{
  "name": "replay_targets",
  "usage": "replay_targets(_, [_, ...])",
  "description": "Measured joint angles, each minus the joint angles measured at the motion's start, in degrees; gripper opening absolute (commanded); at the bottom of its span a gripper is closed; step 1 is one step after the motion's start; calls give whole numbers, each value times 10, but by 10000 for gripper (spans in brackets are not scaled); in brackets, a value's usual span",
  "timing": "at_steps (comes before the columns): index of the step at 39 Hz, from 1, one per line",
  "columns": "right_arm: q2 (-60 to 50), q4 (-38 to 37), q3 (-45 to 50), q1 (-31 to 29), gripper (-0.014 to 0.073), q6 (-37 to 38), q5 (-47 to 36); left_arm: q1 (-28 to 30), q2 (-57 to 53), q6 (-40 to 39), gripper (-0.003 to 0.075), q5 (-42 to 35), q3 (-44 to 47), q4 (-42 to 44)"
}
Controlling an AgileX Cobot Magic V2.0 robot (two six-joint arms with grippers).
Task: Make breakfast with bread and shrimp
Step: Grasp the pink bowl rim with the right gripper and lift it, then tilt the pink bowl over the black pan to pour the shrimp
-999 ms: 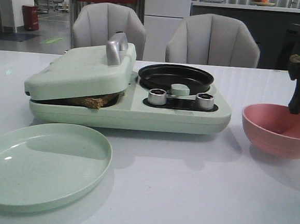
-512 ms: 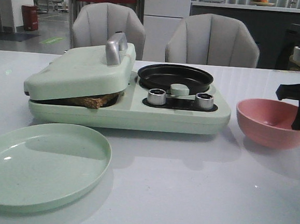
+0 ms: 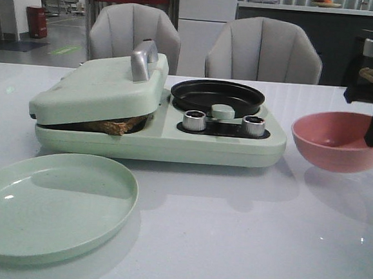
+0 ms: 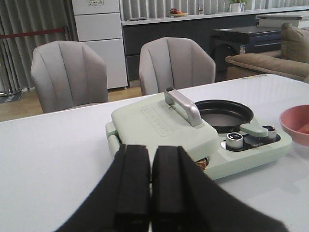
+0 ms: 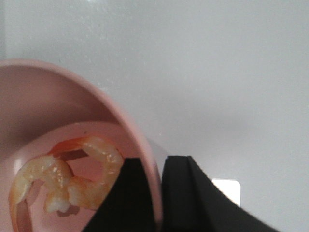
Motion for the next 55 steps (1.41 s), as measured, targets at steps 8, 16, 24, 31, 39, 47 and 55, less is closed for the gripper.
replay_targets(8, [-28,4,-90,18,153,0,10,0,0,0,113,0,0,0])
replay_targets(16, [-35,9,-122,81,153,0,-83,0,0,0,113,0,0,0])
replay_targets(24, [-35,10,-85,145,141,0,-302,0,0,0,113,0,0,0])
replay_targets(31, [-16,5,-1,179,141,-1,-609,0,0,0,113,0,0,0])
replay_targets(39, [55,-38,36,181,141,-81,-798,0,0,0,113,0,0,0])
replay_targets(47, [103,-71,36,187,141,-341,-850,0,0,0,113,0,0,0])
replay_targets(55, [134,-78,36,190,141,-471,-941,0,0,0,113,0,0,0])
